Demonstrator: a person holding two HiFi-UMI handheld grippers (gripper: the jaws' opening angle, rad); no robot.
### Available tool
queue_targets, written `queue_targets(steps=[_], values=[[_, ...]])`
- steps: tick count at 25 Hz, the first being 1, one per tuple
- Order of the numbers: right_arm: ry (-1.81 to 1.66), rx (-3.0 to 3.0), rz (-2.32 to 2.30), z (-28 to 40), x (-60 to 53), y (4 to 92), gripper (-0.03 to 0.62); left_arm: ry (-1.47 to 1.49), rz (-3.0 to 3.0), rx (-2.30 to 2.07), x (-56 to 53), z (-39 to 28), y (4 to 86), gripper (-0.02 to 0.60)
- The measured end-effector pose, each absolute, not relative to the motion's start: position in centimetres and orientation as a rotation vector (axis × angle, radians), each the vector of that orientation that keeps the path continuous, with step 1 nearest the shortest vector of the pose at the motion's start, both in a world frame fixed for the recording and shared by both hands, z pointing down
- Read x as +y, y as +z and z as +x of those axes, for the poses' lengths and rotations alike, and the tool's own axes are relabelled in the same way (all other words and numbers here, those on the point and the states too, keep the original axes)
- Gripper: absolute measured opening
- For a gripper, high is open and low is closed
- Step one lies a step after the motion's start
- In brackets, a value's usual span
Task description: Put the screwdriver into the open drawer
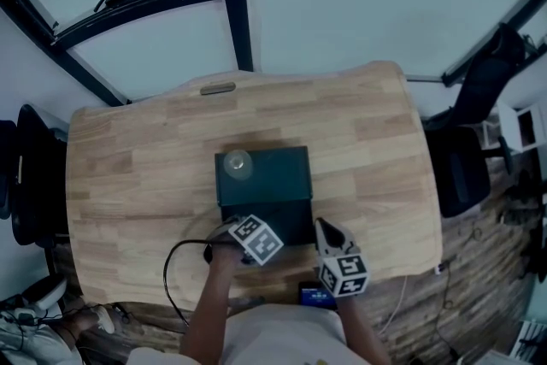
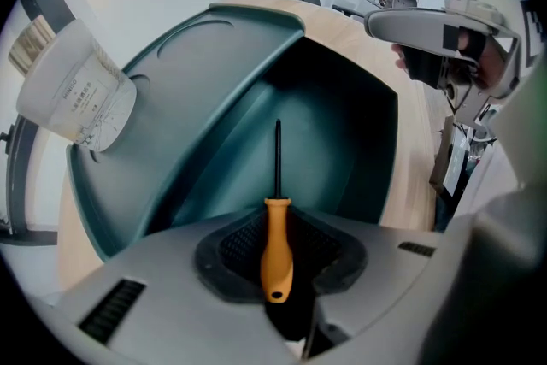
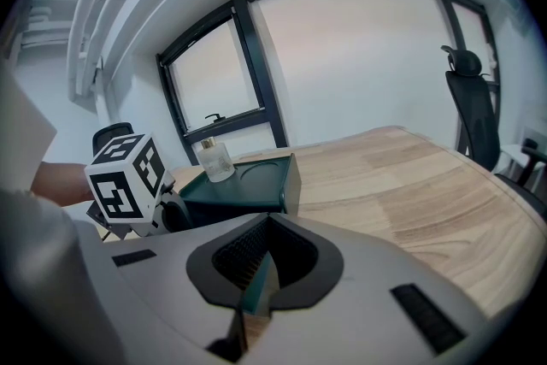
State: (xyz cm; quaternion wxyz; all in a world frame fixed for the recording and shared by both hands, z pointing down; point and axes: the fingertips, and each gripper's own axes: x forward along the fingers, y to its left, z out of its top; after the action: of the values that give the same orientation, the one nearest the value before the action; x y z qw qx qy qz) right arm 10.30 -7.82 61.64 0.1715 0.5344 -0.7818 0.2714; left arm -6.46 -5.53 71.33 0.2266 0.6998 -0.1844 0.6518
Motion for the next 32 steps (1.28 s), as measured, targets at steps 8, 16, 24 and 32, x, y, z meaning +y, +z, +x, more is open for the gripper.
queue_targets(steps=[8,16,24,32], values=[[0.785,-2.219,1.517,10.35,-7.54,61.95,-0.002,1.818,1.855,-0.444,-5.14,-6.45,71.48,0.075],[0.787,-2.210,1.525,10.58,-7.38,62.06,-0.002,1.830,1.838,-0.408,-4.95,-6.52,71.61,0.075],[0.785,-2.214,1.526,10.51,-7.63,61.55,-0.002,1.797,1.837,-0.386,-4.83,-6.19,71.45,0.075],[0.786,-2.216,1.513,10.40,-7.50,61.39,-0.002,1.718,1.847,-0.389,-5.03,-5.81,71.02,0.087]])
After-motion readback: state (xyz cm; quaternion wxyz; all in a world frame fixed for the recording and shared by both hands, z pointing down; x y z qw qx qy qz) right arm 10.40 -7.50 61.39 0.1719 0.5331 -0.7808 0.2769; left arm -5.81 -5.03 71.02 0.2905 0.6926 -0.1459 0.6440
